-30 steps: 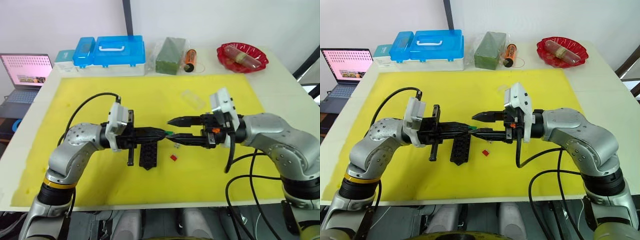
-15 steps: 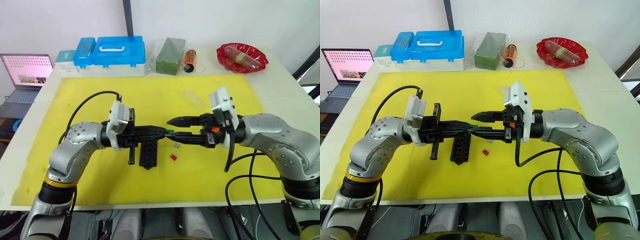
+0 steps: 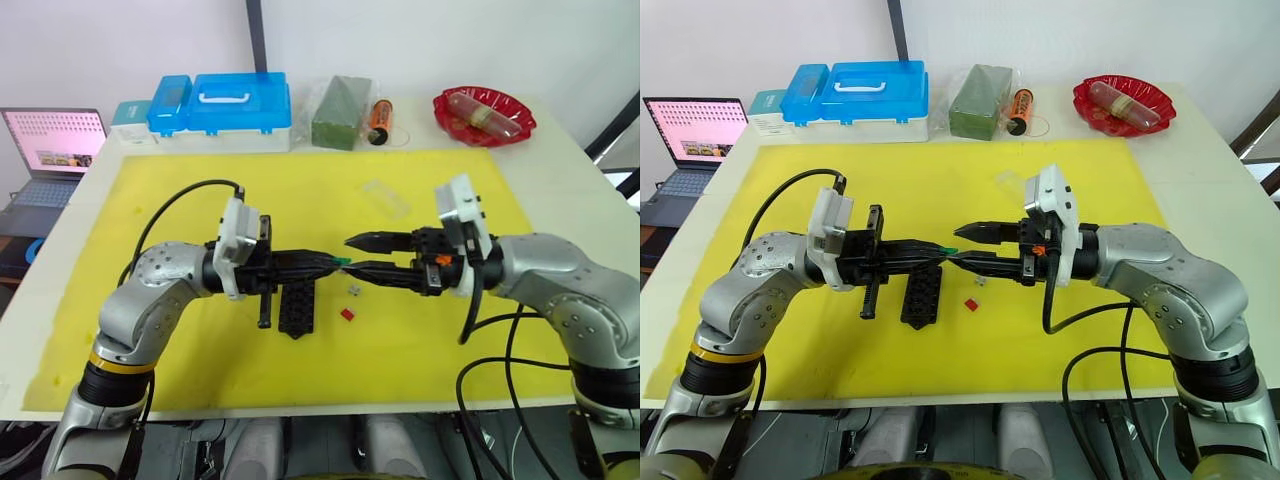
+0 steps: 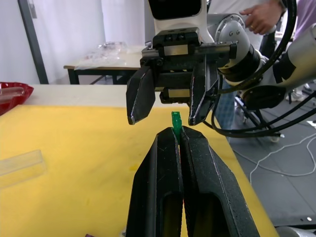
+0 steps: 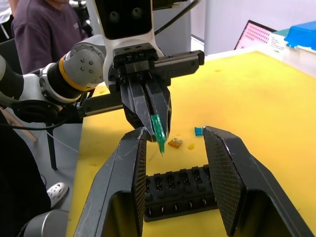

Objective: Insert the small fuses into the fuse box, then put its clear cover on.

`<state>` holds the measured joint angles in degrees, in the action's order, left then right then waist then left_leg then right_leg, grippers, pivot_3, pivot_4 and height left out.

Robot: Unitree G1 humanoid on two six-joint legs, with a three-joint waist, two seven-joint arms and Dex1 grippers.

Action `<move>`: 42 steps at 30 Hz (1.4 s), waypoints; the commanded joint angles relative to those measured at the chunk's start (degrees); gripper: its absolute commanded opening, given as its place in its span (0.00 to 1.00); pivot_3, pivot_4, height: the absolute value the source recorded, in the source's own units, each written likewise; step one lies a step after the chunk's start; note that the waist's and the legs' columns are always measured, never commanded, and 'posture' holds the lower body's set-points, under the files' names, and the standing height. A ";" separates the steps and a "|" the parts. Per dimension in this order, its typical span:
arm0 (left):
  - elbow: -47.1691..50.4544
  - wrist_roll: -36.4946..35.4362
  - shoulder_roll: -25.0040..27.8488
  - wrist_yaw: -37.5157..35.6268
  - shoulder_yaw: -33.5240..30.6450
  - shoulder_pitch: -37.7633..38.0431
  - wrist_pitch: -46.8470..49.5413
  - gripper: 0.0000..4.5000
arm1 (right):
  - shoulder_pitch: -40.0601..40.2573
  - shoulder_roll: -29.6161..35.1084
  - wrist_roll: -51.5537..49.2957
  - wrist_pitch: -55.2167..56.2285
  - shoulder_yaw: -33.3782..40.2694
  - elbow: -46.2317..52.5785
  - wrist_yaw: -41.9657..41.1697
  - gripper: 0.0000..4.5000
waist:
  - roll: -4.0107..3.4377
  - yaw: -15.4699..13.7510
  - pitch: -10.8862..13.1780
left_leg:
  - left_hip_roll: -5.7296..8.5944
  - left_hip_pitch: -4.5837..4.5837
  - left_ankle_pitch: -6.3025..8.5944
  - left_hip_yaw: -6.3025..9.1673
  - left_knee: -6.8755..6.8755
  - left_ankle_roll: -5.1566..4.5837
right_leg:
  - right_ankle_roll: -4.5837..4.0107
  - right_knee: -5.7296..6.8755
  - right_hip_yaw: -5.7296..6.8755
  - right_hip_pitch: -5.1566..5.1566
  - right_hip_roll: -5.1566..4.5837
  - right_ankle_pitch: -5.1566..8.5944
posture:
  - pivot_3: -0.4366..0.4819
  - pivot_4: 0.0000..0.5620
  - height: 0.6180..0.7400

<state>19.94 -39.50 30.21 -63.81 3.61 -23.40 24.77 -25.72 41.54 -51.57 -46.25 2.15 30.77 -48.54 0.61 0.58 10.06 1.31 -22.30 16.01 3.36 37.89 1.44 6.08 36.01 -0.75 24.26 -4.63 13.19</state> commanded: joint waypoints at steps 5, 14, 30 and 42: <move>0.79 -1.20 0.08 -0.23 -1.41 -0.68 -0.63 0.00 | 0.71 -0.59 -1.69 0.68 2.36 0.81 0.47 0.43 | 0.00 0.05 0.00 | 0.00 0.00 0.00 0.00 0.00 0.00 | 0.00 0.00 0.01 0.00 0.00 0.00 | 0.48 0.27 1.00; -0.33 -0.61 -0.31 -1.07 -1.44 0.78 -2.10 0.00 | -1.10 -0.50 -5.00 -1.08 2.65 1.85 2.46 0.43 | 0.00 0.00 0.00 | 0.00 0.00 0.00 0.00 0.00 0.00 | 0.00 0.00 0.01 0.00 0.00 0.00 | 0.48 0.27 1.00; 1.71 -0.98 -1.53 -0.14 -0.51 1.80 -1.97 0.00 | 1.06 0.25 -3.64 0.62 2.39 1.92 0.73 0.43 | 0.00 0.01 0.00 | 0.00 0.00 0.00 0.00 0.01 0.00 | 0.00 0.00 0.01 -0.01 0.00 0.00 | 0.48 0.27 1.00; 2.33 -1.29 -1.59 0.35 -0.29 1.34 -1.04 0.00 | -0.35 -0.11 -3.69 0.03 1.11 2.26 1.24 0.43 | 0.00 0.04 0.00 | 0.00 0.00 0.00 0.01 0.01 0.00 | 0.00 0.00 0.01 -0.01 0.01 0.00 | 0.48 0.27 1.00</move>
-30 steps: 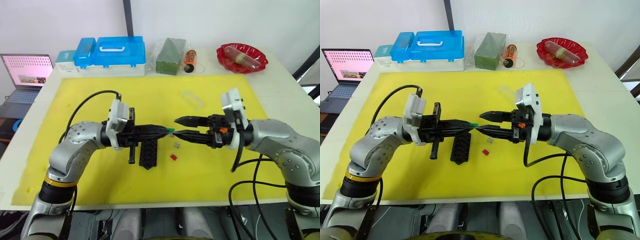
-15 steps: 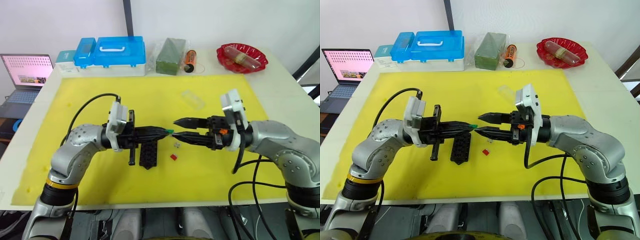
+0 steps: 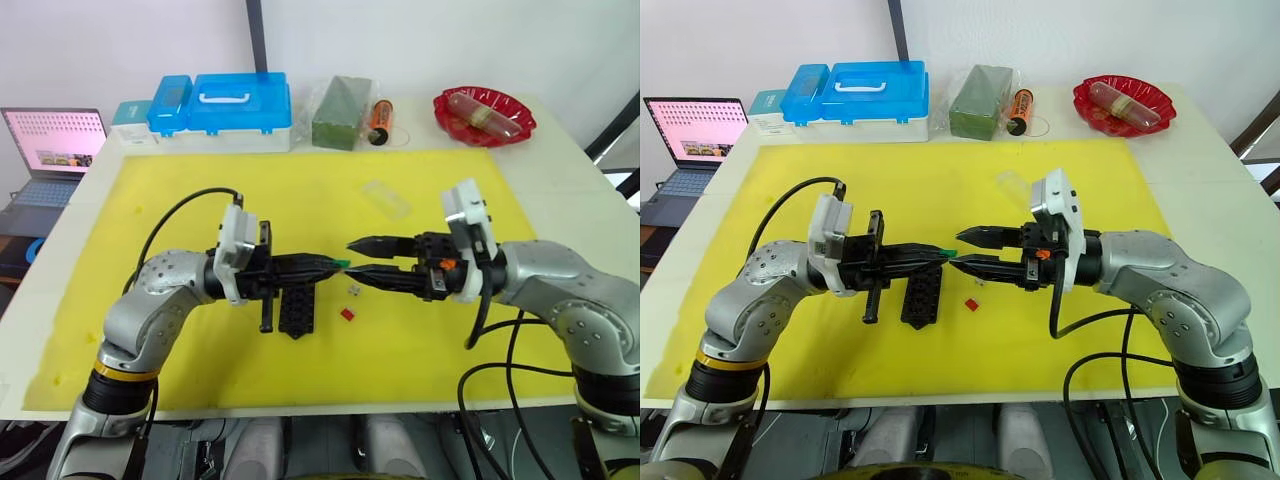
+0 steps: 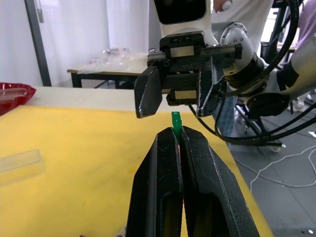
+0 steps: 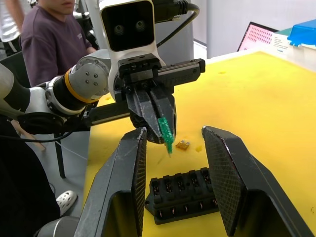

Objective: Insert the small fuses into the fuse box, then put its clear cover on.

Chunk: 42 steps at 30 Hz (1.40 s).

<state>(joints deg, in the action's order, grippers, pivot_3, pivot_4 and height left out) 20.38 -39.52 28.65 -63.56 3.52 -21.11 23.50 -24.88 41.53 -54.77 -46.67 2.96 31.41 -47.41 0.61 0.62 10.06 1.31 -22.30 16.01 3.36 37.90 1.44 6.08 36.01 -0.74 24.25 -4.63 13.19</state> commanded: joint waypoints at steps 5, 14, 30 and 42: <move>2.27 -1.44 -0.09 0.41 -0.29 -1.07 0.76 0.00 | -1.84 -0.48 -0.30 0.51 -0.18 1.11 0.26 0.43 | 0.00 -0.01 0.00 | 0.00 0.00 0.00 0.00 0.00 0.00 | 0.00 0.00 0.00 0.00 0.00 0.00 | 0.48 0.27 1.00; 2.43 -1.63 -0.34 0.69 -0.35 -1.45 1.43 0.00 | -0.99 -0.14 -0.15 0.93 -0.17 1.37 -0.28 0.01 | 0.00 -0.01 0.00 | 0.00 0.00 0.00 0.00 0.00 0.00 | 0.00 0.00 0.00 0.00 0.00 0.00 | 0.48 0.27 1.00; 2.58 -1.54 -0.92 1.27 -0.58 -1.74 1.59 0.00 | 0.66 1.49 1.94 2.68 0.70 -0.46 -3.53 0.28 | 0.00 -0.01 0.00 | 0.00 0.00 0.00 -0.01 0.00 0.00 | 0.00 0.00 0.00 -0.01 0.00 0.00 | 0.48 0.27 1.00; 2.46 -1.43 -0.83 1.18 -0.50 -1.92 1.71 0.00 | -1.86 -0.57 -0.49 0.48 1.07 -0.60 -0.55 0.28 | 0.00 -0.07 0.00 | 0.00 0.00 0.00 0.00 0.00 0.00 | 0.00 -0.01 0.00 -0.01 0.00 0.00 | 0.48 0.27 1.00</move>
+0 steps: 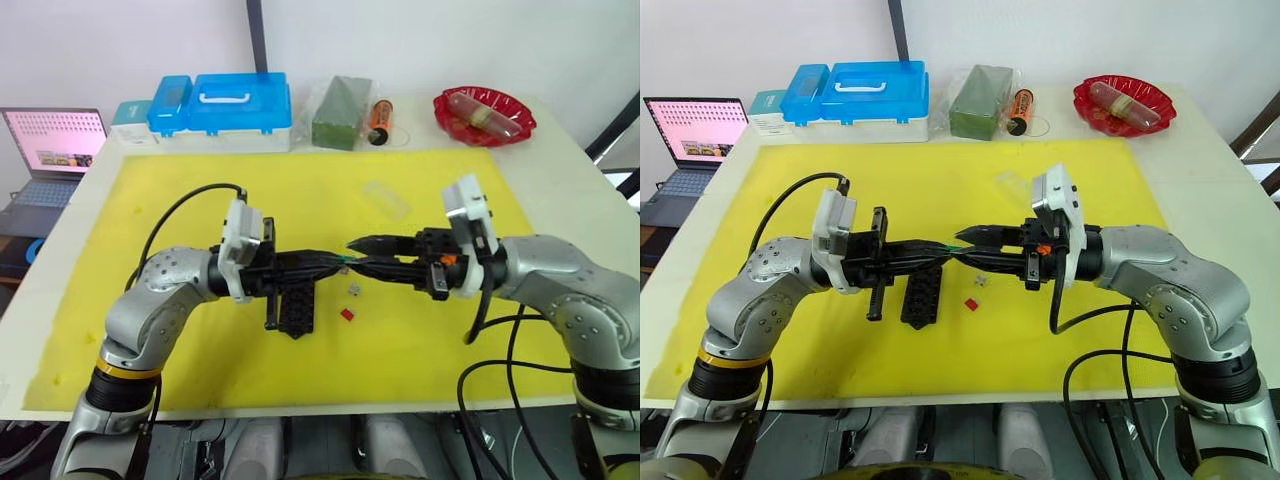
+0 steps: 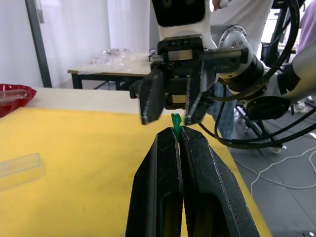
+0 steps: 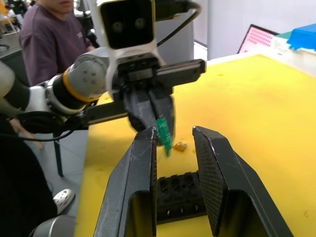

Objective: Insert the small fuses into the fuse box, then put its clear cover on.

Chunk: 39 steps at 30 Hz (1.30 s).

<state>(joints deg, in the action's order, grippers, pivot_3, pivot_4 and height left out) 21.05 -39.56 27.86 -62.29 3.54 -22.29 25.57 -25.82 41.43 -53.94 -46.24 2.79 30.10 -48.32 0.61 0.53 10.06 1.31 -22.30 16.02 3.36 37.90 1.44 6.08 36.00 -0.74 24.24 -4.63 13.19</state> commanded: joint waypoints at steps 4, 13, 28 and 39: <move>1.64 -1.42 -0.16 -0.12 -0.50 -0.99 -0.36 0.00 | -0.23 -0.37 -1.04 0.56 1.07 0.61 0.03 0.28 | 0.00 0.08 0.00 | 0.00 0.00 0.00 0.00 0.00 0.00 | 0.00 0.00 0.00 0.00 0.00 0.00 | 0.48 0.27 1.00; 1.73 -1.55 -0.24 -0.27 -0.47 -0.94 -0.30 0.00 | 1.56 0.39 -0.42 1.77 1.63 0.54 -1.12 0.28 | 0.00 0.08 0.00 | 0.00 0.00 0.00 0.00 0.00 0.00 | 0.00 0.00 0.00 0.00 0.00 0.00 | 0.48 0.27 1.00; 1.75 -1.34 0.48 -0.46 -0.28 0.38 -0.64 0.00 | 0.28 -0.03 -6.38 -1.67 3.05 3.97 3.16 0.00 | 0.00 0.08 0.00 | 0.00 0.00 0.00 0.00 0.00 0.00 | 0.00 0.00 0.00 0.00 0.00 0.00 | 0.48 0.27 1.00; 1.04 0.40 6.72 -2.85 -2.62 4.34 -0.96 0.68 | -1.49 4.46 0.38 0.83 0.47 2.64 -3.93 0.00 | 0.00 0.17 0.00 | 0.00 0.00 0.00 -0.01 0.00 -0.01 | -0.01 -0.01 0.01 0.00 0.01 0.01 | 0.48 0.27 1.00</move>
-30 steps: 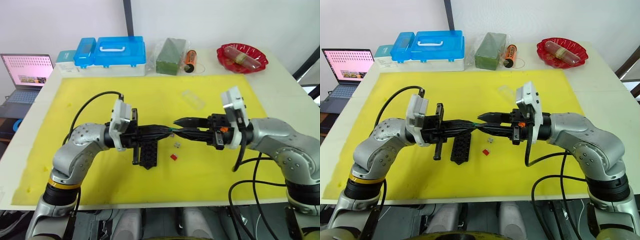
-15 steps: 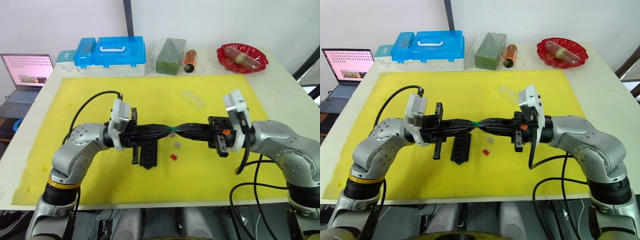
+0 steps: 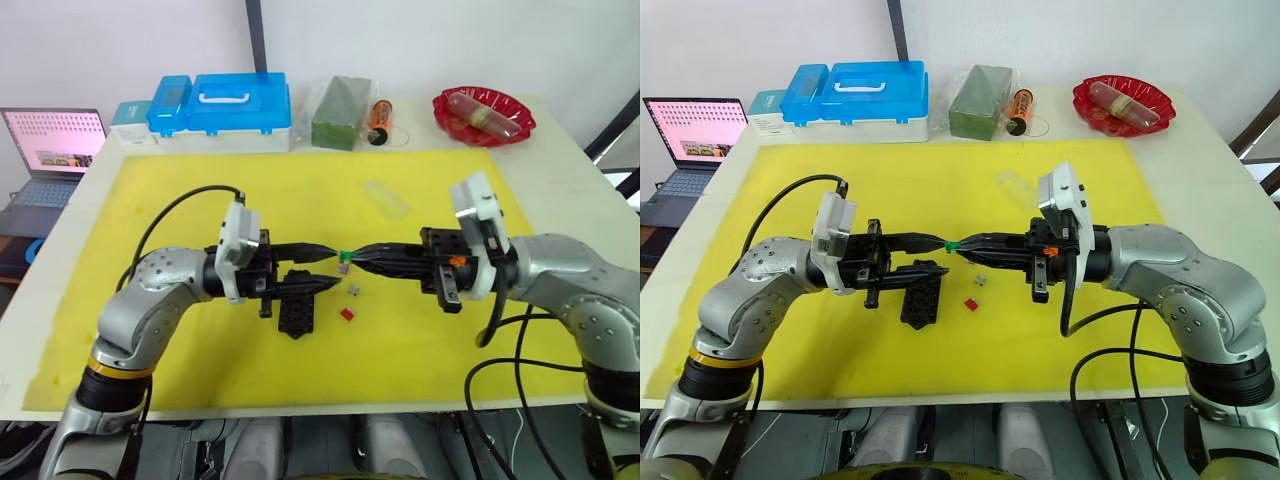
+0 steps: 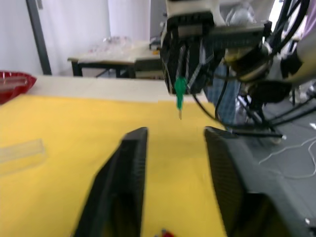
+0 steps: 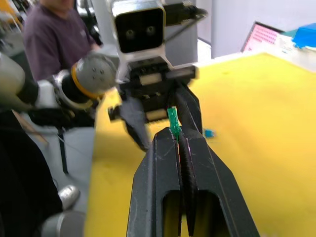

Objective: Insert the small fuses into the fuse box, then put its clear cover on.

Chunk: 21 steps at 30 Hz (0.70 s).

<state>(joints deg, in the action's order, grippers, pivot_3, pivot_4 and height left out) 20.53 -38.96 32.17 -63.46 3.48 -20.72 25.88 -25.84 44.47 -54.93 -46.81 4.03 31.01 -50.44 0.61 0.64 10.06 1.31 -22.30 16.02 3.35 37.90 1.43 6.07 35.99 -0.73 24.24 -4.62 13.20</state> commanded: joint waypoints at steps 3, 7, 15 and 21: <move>4.06 0.09 6.13 -4.19 -5.55 9.97 -3.83 0.90 | -3.35 1.56 3.76 1.41 -3.81 3.81 -1.63 0.00 | -0.02 0.55 0.00 | -0.06 0.01 0.04 0.04 -0.03 -0.06 | -0.01 0.01 -0.05 0.07 0.03 0.01 | 0.48 0.27 1.00; 7.63 0.13 8.32 -5.19 -9.27 19.31 -7.30 0.99 | -4.83 -1.33 8.82 3.52 -9.46 2.60 -1.13 0.00 | 0.00 0.06 -0.01 | -0.16 0.01 0.04 0.10 -0.04 -0.07 | -0.22 -0.02 -0.05 0.08 0.06 0.12 | 0.48 0.27 1.00; 8.32 3.84 6.28 -3.31 -11.77 29.19 -15.42 0.99 | -3.44 -4.95 18.36 9.85 -16.37 -1.21 -2.91 0.00 | 0.01 -0.36 -0.01 | -0.14 -0.02 0.04 0.07 0.00 -0.06 | -0.26 -0.22 -0.08 -0.03 -0.08 0.14 | 0.48 0.27 1.00; 5.24 7.19 3.51 -0.86 -12.28 31.13 -21.20 0.99 | -2.58 -7.74 23.91 12.41 -20.01 -1.81 -1.71 0.00 | 0.00 0.00 -0.02 | -0.11 -0.01 0.04 0.07 -0.02 -0.06 | -0.25 -0.21 -0.07 -0.02 -0.04 0.14 | 0.48 0.27 1.00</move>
<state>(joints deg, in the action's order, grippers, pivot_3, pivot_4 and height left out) 25.87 -32.81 35.79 -64.84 -7.79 9.94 6.93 -28.25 37.26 -32.18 -35.89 -15.72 27.95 -52.57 0.60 0.64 10.04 1.19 -22.31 16.06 3.42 37.89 1.37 5.82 35.78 -0.79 24.23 -4.65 13.34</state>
